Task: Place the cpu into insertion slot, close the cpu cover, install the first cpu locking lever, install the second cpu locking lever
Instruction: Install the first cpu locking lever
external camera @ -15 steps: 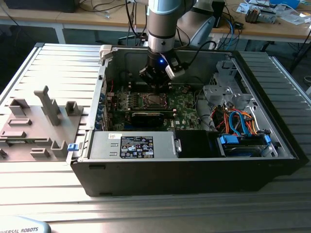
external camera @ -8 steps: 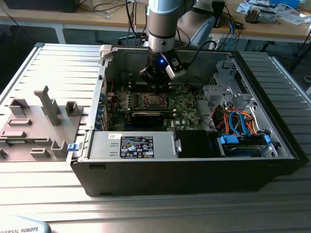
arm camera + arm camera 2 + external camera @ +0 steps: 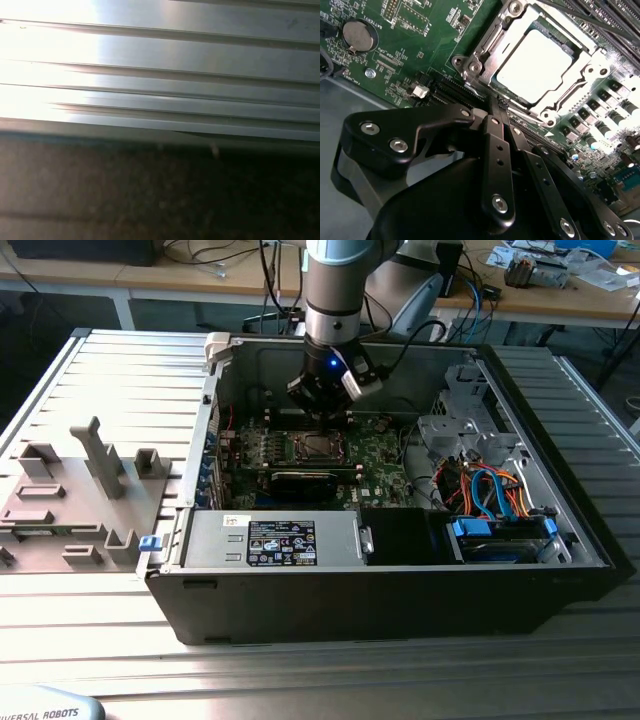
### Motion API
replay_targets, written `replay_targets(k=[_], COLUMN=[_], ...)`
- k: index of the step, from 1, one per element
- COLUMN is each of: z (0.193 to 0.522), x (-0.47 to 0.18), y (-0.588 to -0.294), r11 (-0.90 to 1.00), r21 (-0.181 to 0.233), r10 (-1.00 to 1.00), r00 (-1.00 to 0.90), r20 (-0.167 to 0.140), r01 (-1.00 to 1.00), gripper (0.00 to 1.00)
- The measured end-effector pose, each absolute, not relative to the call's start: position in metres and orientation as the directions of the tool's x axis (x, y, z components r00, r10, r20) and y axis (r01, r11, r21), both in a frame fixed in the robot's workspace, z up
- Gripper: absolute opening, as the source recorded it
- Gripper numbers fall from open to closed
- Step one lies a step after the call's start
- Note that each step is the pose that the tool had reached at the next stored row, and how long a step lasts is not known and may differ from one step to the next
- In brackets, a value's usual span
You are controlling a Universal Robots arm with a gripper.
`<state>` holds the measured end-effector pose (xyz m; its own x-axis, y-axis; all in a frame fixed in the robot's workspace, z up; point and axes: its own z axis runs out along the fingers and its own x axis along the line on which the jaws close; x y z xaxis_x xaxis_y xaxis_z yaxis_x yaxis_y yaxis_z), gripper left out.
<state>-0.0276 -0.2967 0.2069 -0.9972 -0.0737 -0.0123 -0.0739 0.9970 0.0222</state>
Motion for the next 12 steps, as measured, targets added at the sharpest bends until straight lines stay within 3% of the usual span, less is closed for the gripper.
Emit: replay_targets(k=[12], z=[0.2027], x=[-0.0218], y=[-0.2987], r11=[0.997], r21=[0.023], r10=[-0.075], r00=[-0.997], r20=[-0.006], r01=[-0.075], gripper=[0.11])
